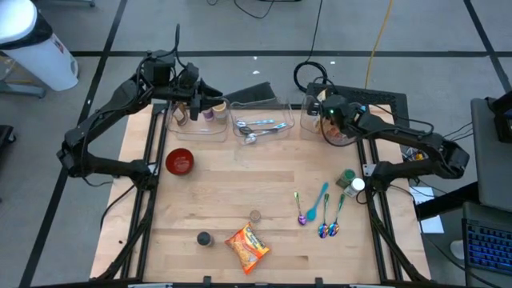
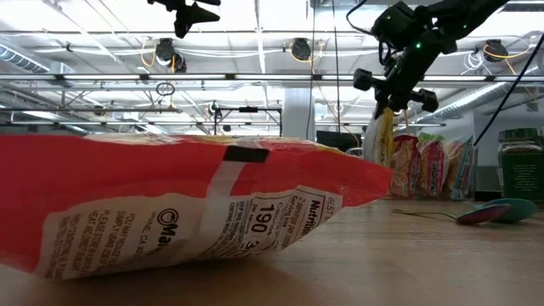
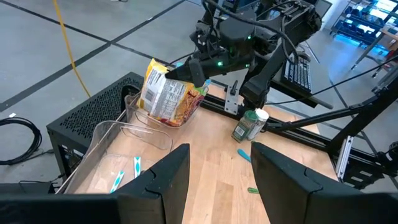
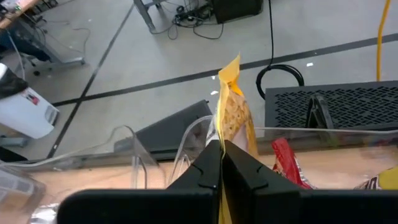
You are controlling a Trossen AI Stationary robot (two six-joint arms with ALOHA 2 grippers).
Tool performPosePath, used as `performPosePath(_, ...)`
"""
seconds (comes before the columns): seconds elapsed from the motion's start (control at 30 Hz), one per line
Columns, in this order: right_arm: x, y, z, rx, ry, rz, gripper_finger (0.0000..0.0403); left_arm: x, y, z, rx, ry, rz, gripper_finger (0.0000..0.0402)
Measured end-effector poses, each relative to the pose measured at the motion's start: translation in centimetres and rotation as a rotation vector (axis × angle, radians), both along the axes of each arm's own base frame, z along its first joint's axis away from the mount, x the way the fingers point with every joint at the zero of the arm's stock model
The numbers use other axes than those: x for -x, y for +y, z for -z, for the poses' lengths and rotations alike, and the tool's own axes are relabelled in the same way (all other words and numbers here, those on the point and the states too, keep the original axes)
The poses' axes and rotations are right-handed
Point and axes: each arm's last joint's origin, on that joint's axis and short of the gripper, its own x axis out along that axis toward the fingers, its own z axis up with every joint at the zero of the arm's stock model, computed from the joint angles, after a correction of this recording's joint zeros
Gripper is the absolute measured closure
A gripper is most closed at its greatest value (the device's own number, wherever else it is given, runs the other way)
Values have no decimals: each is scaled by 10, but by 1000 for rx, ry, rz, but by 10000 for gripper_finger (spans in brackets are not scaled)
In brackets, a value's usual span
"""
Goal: Pick & Place Food Item
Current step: Put the yellow noodle pack into the right transparent bin
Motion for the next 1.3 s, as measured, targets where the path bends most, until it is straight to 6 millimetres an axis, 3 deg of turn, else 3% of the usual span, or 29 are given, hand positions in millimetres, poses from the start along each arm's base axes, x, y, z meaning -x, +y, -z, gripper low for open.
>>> performPosePath(0.67,-6,-3,29,-94,157,45,403,-2,-3,1,12,8,-1,224)
performPosePath(1.3,-9,-5,38,-121,204,51,403,-10,-13,1,6,17,19,224)
